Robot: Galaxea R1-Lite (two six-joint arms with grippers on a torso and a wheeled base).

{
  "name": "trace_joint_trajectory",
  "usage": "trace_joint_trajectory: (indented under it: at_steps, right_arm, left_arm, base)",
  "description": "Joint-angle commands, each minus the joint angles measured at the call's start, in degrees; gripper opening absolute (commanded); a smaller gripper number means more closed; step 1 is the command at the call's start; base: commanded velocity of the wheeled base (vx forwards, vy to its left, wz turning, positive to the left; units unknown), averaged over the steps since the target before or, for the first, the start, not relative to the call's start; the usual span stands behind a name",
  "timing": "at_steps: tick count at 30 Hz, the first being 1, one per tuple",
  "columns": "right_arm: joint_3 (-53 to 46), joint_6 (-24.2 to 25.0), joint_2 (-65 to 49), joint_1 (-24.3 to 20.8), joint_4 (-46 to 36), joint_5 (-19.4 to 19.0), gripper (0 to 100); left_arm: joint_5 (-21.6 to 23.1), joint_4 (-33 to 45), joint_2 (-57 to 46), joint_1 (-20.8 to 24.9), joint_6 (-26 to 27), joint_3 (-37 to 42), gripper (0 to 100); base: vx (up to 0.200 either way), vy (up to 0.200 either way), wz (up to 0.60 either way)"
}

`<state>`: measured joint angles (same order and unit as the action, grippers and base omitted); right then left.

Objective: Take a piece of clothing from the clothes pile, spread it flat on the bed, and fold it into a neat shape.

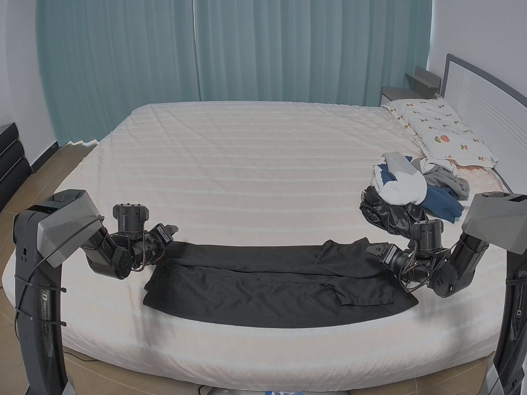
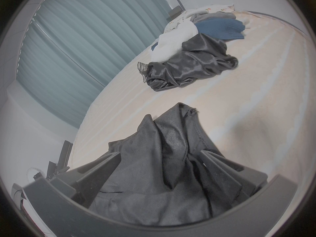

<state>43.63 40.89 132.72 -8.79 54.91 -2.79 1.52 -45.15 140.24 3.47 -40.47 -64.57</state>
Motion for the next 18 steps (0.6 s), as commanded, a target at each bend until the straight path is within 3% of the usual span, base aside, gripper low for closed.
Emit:
trace_joint_trajectory:
  at_steps: [1, 8, 15, 16, 18]
  right_arm:
    - [-3.5, 0.3, -4.6, -0.1, 0.1, 0.7, 100]
    - [-5.9, 5.0, -7.7, -0.2, 1.6, 0.6, 100]
    - [-7.7, 6.0, -6.9, 0.1, 4.2, 0.1, 100]
    - [-7.9, 6.0, -6.9, 0.3, 4.5, 0.1, 100]
    - [-8.0, 6.0, -6.9, 0.5, 4.7, 0.0, 100]
  left_arm:
    - [-0.4, -0.1, 2.4, 0.1, 0.0, -1.3, 0]
    - [-5.4, -0.8, 2.0, 0.0, -2.3, -1.3, 0]
    - [-5.0, -0.6, 2.1, -0.2, -2.2, -1.0, 0]
    - [-5.0, -0.7, 2.1, -0.2, -2.2, -1.3, 100]
    - [-5.0, -0.8, 2.1, -0.2, -2.2, -1.3, 100]
  base:
    - [0.000, 0.000, 0.00]
    - [0.000, 0.000, 0.00]
    - [0.000, 0.000, 0.00]
    - [0.000, 0.000, 0.00]
    - [0.000, 0.000, 0.00]
